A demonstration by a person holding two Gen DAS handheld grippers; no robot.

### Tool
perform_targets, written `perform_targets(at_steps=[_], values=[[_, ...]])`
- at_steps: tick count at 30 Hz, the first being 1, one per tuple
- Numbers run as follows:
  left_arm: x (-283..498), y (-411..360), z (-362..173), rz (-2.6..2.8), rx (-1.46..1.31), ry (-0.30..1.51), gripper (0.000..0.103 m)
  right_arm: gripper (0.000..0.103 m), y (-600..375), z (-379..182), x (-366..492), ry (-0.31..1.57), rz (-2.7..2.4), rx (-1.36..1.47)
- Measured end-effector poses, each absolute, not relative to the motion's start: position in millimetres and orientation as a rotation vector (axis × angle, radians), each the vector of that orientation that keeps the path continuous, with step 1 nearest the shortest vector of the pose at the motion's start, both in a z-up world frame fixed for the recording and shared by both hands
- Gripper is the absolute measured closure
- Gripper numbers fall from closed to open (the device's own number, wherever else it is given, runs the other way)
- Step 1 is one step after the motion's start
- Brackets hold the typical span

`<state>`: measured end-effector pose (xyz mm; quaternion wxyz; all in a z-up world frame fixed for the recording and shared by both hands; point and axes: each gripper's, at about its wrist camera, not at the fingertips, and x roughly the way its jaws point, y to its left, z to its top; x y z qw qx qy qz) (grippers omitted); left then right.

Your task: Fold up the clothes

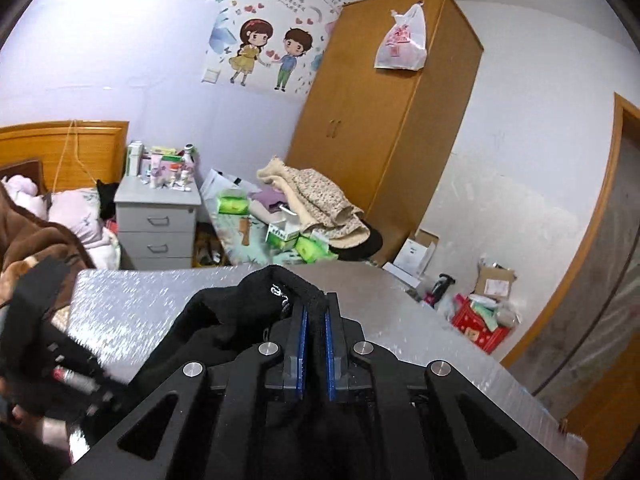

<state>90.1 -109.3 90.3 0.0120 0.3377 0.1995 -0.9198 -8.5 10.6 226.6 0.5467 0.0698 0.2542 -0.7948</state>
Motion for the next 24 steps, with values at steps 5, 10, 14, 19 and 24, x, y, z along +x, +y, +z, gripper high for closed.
perform_targets(at_steps=[5,10,14,19,24], values=[[76,-134,102,-2.819,1.005,0.573,0.095,0.096,-48,223,-28,0.558,-1.904,0.247],[39,-172,61,-2.640,1.166,0.652,0.090,0.093,-109,173,-69,0.648,-1.846,0.575],[50,-175,67,-2.642,1.092,0.686,0.090,0.080,-107,142,-98,0.599,-1.843,0.766],[73,-176,84,-2.642,0.964,0.706,0.090,0.078,-66,157,-102,0.501,-1.850,0.726],[103,-167,89,-2.650,0.907,0.765,0.086,0.061,-34,150,-90,0.524,-1.751,0.724]])
